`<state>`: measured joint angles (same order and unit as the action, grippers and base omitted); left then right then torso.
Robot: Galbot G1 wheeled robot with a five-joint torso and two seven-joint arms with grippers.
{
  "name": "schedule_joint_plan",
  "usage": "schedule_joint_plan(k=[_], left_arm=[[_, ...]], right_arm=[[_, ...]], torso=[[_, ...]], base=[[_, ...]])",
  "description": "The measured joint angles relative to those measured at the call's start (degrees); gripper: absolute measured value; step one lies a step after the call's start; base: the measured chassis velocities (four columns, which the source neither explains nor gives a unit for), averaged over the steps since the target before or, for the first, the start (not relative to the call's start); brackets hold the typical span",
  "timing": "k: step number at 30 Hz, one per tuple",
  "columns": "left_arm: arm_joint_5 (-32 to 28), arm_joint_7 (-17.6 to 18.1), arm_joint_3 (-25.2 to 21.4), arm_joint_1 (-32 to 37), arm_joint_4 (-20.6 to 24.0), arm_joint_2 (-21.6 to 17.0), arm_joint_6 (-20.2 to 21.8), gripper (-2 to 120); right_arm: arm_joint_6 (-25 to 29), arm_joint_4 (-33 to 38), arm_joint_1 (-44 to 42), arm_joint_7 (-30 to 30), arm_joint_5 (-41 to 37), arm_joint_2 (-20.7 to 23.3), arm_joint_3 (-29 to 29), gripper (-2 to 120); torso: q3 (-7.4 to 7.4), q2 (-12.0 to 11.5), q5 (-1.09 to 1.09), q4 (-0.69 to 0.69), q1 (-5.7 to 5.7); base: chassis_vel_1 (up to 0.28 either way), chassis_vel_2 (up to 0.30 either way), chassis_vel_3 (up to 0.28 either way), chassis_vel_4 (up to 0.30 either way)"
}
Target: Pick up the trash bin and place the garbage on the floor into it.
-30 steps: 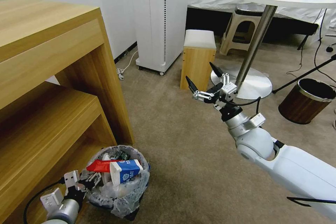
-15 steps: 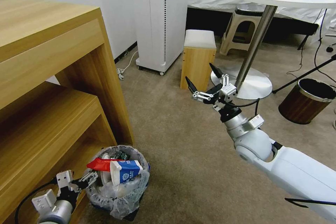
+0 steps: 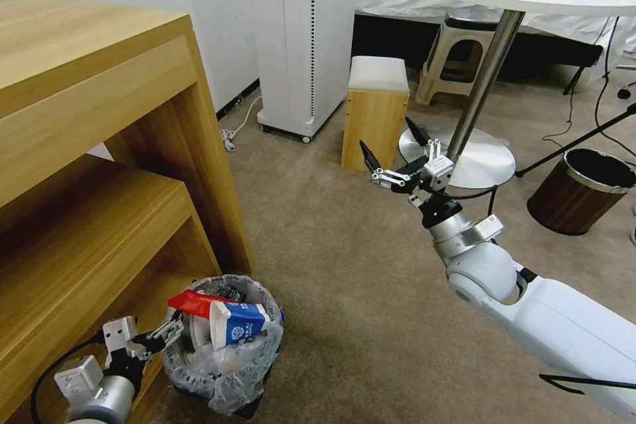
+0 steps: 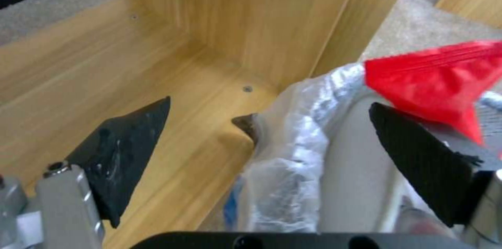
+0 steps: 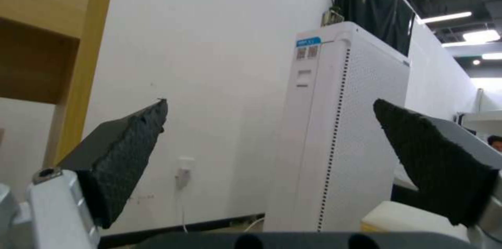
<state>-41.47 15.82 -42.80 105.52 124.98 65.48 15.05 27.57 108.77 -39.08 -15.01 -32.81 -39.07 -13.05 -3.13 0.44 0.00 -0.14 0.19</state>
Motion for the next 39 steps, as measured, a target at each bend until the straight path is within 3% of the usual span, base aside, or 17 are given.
schedule_joint_plan(k=[28,39], left_arm=[[-1.6,-1.2,-6.9,3.5,-2.6,-2.4,-1.2,100],[-1.2,-1.1,-5.7,2.7,-2.7,-1.3,-0.9,100]], right_arm=[[0.5,-2.1,3.7,0.1,1.1,-2.3,-3.8,100],[0.8,-2.8,4.8,0.3,1.1,-3.1,-5.1,100]], torso=[[0.01,0.0,0.02,-0.03,0.00],[0.00,0.0,0.01,0.03,-0.01]], base=[[0.000,0.000,0.000,0.000],[0.000,0.000,0.000,0.000]])
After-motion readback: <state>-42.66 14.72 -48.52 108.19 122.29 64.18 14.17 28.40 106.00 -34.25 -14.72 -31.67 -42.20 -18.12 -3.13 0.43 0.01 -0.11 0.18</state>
